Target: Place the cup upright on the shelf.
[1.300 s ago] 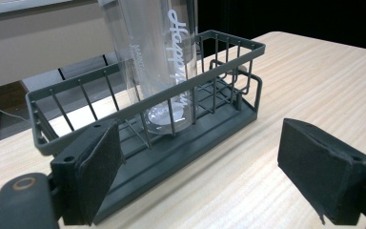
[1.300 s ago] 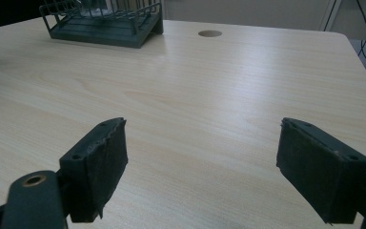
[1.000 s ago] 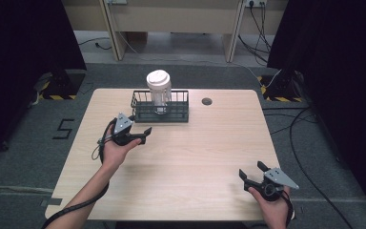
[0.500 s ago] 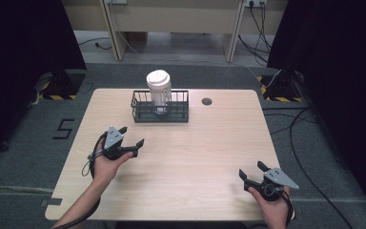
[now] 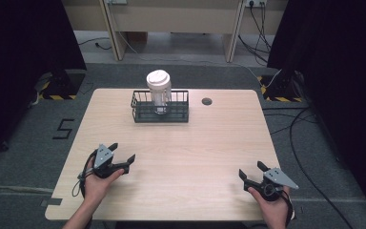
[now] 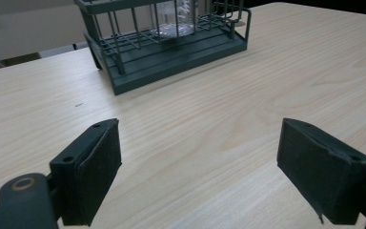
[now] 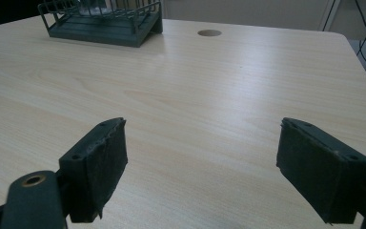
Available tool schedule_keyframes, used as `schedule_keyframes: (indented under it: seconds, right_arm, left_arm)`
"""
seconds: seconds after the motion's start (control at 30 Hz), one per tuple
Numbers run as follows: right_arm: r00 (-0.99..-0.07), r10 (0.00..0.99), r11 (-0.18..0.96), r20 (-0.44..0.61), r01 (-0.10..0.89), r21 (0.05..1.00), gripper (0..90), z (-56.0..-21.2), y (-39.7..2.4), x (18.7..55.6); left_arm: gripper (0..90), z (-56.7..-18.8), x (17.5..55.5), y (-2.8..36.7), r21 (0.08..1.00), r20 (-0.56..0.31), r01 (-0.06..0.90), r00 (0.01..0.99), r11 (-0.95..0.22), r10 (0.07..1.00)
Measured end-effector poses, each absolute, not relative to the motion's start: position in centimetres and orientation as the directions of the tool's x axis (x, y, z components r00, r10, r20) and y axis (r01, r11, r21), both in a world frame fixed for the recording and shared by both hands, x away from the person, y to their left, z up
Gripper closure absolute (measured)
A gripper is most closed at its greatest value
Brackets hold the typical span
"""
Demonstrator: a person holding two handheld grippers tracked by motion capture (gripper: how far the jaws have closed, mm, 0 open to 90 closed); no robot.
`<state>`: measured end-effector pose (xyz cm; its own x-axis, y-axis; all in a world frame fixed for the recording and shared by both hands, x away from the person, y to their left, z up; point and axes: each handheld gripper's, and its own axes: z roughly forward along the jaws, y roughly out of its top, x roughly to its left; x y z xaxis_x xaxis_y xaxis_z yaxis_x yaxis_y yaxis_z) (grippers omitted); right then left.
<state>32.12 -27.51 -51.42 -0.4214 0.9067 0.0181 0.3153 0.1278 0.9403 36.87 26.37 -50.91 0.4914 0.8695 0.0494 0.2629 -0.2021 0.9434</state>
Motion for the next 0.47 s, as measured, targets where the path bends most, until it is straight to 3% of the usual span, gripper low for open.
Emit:
schedule_keyframes:
  seconds: [0.47]
  right_arm:
    - [-0.413,0.91,0.118,0.024,0.315,0.942,17.7,-51.42,-27.58,32.06]
  left_arm:
    - [14.5,-51.63,36.73,26.53,0.938,0.047,0.276,0.495,-0.208,0.868]
